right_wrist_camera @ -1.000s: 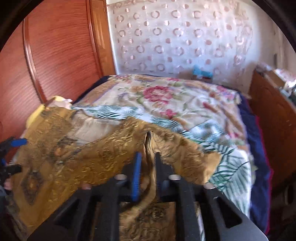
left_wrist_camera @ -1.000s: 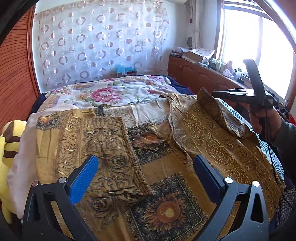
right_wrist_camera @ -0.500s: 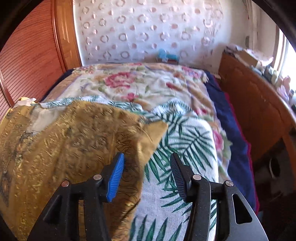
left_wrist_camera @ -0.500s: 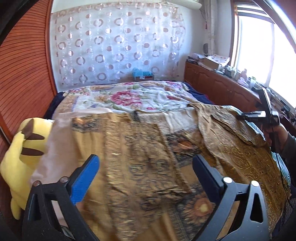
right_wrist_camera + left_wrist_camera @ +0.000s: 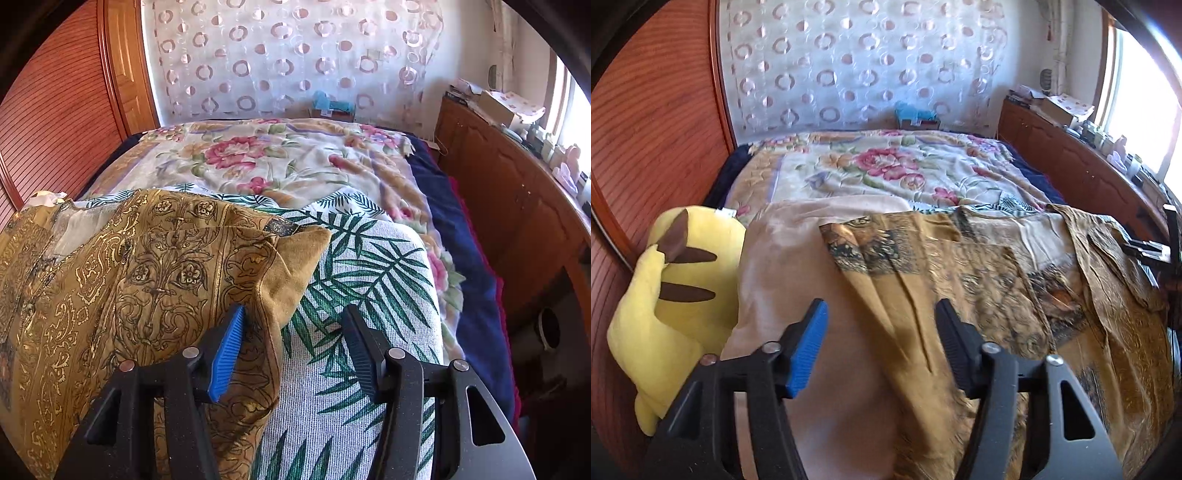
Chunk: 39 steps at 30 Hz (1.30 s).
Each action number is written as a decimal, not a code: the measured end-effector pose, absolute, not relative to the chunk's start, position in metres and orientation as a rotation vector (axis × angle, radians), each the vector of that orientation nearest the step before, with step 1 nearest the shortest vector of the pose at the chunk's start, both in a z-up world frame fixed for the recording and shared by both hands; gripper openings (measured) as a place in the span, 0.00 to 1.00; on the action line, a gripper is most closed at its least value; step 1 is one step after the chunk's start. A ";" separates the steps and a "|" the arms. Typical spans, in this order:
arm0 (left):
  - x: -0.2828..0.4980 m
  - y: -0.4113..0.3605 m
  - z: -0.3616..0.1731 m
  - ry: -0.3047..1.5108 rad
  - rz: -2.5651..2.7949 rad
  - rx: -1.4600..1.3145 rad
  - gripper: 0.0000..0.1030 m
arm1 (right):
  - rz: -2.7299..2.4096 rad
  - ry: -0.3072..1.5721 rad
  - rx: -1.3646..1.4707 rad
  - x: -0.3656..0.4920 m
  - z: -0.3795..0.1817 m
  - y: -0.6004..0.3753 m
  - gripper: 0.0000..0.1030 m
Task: Fold small clothes
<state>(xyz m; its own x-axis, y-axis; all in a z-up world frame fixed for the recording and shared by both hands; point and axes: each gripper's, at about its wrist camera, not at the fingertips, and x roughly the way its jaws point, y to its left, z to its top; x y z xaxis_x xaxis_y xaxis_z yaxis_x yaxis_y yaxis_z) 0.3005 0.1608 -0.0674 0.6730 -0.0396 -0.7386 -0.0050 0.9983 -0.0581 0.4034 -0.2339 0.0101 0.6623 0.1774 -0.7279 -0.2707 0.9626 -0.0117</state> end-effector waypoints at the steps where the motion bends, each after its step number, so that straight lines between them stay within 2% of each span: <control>1: 0.304 0.163 -0.069 0.843 -0.022 -0.067 0.51 | 0.252 0.808 -0.124 0.403 0.010 -0.234 0.56; 2: 0.307 0.164 -0.072 0.855 -0.034 -0.083 0.45 | 0.246 0.808 -0.127 0.403 0.010 -0.234 0.56; 3: 0.310 0.165 -0.073 0.866 -0.047 -0.094 0.43 | 0.244 0.808 -0.128 0.403 0.010 -0.234 0.57; 8: 0.318 0.168 -0.081 0.904 -0.067 -0.125 0.43 | 0.240 0.809 -0.128 0.403 0.009 -0.233 0.58; 11: 0.316 0.165 -0.078 0.890 -0.104 -0.126 0.13 | 0.239 0.810 -0.128 0.404 0.009 -0.232 0.59; 12: 0.315 0.162 -0.075 0.882 -0.105 -0.116 0.08 | 0.239 0.810 -0.128 0.404 0.009 -0.233 0.59; 15: 0.310 0.156 -0.064 0.848 -0.148 -0.118 0.04 | 0.240 0.809 -0.127 0.404 0.009 -0.233 0.59; 23: 0.302 0.148 -0.043 0.787 -0.135 -0.076 0.04 | 0.255 0.810 -0.129 0.405 0.008 -0.233 0.59; 24: 0.300 0.147 -0.042 0.781 -0.138 -0.072 0.04 | 0.266 0.809 -0.132 0.406 0.008 -0.233 0.55; 26: 0.298 0.145 -0.040 0.774 -0.141 -0.071 0.04 | 0.315 0.809 -0.133 0.405 0.010 -0.232 0.35; 27: 0.296 0.143 -0.037 0.764 -0.146 -0.071 0.04 | 0.343 0.815 -0.130 0.405 0.010 -0.230 0.11; 28: 0.292 0.140 -0.034 0.749 -0.151 -0.071 0.04 | 0.366 0.821 -0.132 0.404 0.012 -0.228 0.05; 31: 0.281 0.132 -0.022 0.710 -0.173 -0.066 0.04 | 0.361 0.784 -0.167 0.395 0.021 -0.222 0.02; 39: 0.224 0.105 0.022 0.590 -0.255 -0.044 0.03 | 0.396 0.618 -0.112 0.331 0.078 -0.225 0.01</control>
